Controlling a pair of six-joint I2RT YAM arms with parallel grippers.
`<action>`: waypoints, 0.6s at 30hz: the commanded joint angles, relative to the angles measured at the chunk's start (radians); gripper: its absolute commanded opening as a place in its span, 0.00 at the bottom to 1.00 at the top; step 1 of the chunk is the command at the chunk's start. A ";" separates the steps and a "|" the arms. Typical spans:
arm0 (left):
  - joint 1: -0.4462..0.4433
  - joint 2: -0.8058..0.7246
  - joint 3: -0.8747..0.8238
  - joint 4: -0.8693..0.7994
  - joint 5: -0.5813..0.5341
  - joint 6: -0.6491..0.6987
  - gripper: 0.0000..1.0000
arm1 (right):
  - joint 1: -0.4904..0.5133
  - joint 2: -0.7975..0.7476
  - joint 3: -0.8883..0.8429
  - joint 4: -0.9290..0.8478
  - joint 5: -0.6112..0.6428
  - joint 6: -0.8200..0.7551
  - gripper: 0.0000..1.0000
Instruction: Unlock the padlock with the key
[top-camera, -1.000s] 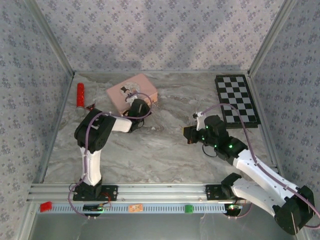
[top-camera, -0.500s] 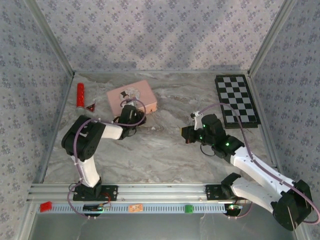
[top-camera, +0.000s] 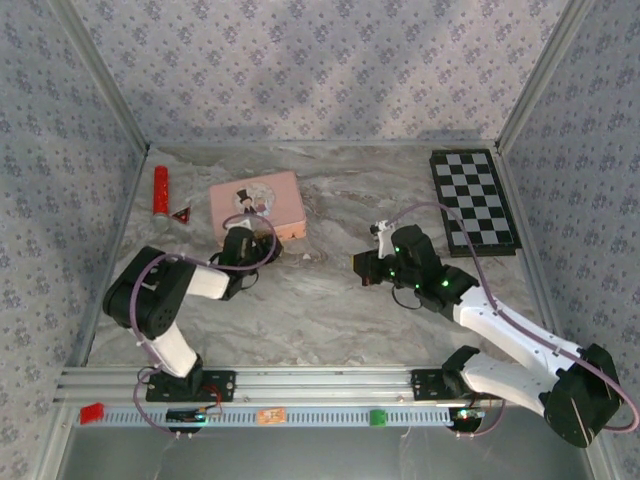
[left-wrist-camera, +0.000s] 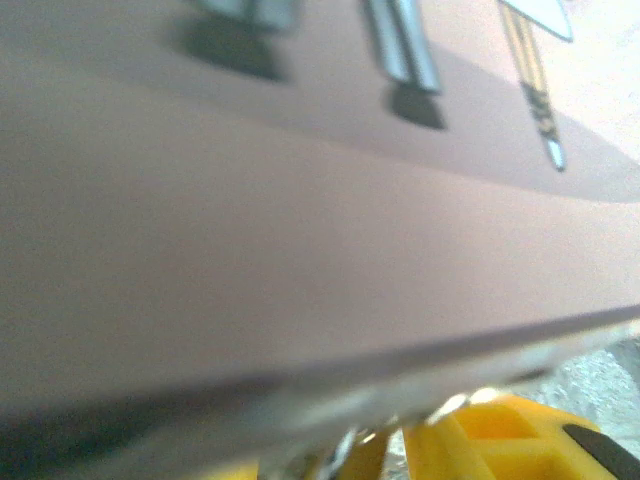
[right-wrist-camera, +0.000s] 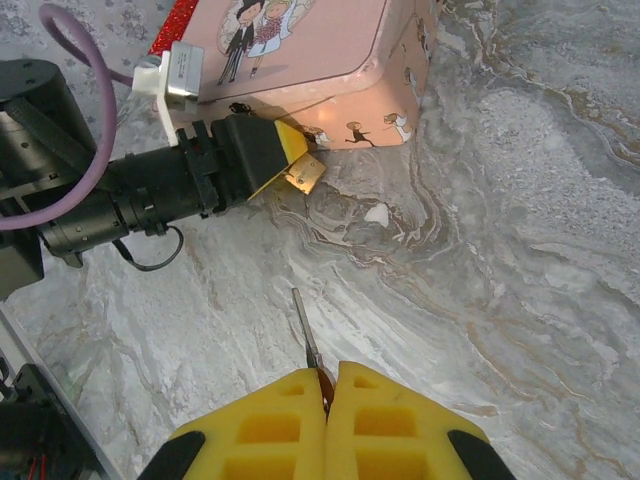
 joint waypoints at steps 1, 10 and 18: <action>0.012 -0.057 -0.033 0.005 -0.088 0.001 0.41 | 0.007 0.004 0.032 0.005 0.022 0.008 0.00; 0.069 -0.101 -0.063 0.027 -0.034 0.001 0.41 | 0.020 0.020 0.061 -0.010 0.026 -0.005 0.00; 0.041 -0.138 -0.042 -0.078 -0.023 0.028 0.53 | 0.029 0.028 0.061 -0.002 0.031 -0.005 0.00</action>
